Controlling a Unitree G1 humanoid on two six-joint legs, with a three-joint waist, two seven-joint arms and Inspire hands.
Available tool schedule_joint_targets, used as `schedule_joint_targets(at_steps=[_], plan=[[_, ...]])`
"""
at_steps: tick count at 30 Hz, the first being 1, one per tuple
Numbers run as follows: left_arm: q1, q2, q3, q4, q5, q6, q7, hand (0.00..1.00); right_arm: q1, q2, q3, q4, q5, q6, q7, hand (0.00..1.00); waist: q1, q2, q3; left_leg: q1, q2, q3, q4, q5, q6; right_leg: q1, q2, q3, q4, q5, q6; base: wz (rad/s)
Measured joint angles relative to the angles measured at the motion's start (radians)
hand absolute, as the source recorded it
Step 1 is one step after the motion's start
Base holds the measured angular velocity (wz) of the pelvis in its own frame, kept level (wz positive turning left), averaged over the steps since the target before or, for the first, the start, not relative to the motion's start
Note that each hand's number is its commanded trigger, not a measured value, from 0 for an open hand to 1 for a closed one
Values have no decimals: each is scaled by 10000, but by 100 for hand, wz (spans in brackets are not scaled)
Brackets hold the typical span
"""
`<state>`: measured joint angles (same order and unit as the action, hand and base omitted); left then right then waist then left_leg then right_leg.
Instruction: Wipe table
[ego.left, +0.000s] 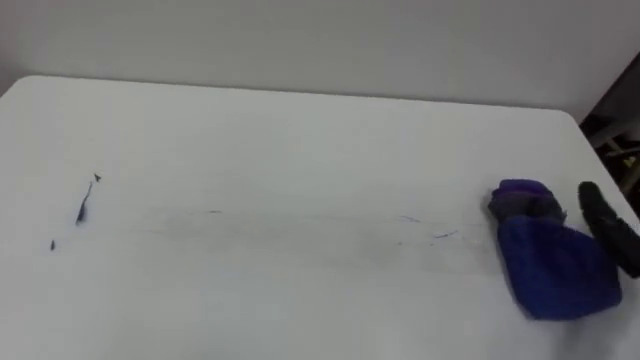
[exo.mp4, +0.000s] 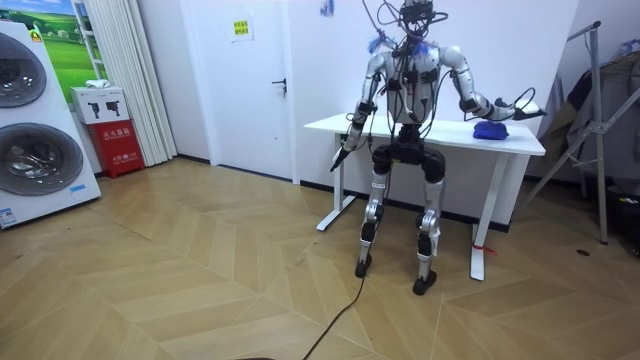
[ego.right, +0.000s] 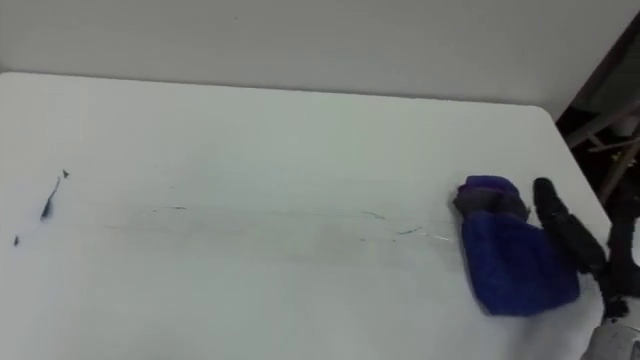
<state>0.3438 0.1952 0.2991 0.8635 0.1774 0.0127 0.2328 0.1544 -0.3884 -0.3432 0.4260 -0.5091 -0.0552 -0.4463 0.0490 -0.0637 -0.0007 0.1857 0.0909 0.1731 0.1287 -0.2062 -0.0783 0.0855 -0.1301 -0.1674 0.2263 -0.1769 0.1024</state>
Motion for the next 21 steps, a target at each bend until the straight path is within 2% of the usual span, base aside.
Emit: schedule_joint_targets(at_steps=[3, 9, 12, 17, 20, 21], plan=[[37, -90, 136, 85, -114, 0, -3, 0, -5, -1, -534, -173, 1063, -150, -483, 0, -165, -37, 20, 0, 2, 41, 2, -2, 4, -53, -1, 1, -23, -1, 2, -1], [295, -87, 167, 386, -688, 39, -20, 0, -2, -10, -1594, -263, 3786, -166, -1369, 0, -482, -46, 25, -22, 9, 78, -75, -13, 16, -138, 20, 72, -37, -1, 2, -2], [394, -87, 199, 346, -688, 88, -56, 0, 43, -9, -1776, -231, 5180, -163, -1679, 0, -619, -58, 41, -24, 20, 139, -90, -13, 16, -141, 39, 129, -51, 1, 1, -5], [396, -87, 190, 288, -783, 112, -60, 0, 96, 30, -1806, 329, 6316, -136, -2069, 0, -785, -40, 41, -16, 20, 183, -93, -13, 16, -129, 48, 186, -61, 1, 1, -3], [400, -89, 164, 276, -771, 120, -62, 0, 183, 212, -1898, 978, 7030, -127, -2187, 0, -842, -7, 51, -17, 39, 201, -93, -13, 15, -122, 70, 198, -61, 1, 1, 0], [411, -108, 161, 281, -746, 149, -64, 0, 328, 361, -1905, 1213, 7241, -102, -2213, 0, -847, -40, 33, -16, 51, 220, -94, -15, 13, -123, 79, 196, -62, 2, 0, 0]])
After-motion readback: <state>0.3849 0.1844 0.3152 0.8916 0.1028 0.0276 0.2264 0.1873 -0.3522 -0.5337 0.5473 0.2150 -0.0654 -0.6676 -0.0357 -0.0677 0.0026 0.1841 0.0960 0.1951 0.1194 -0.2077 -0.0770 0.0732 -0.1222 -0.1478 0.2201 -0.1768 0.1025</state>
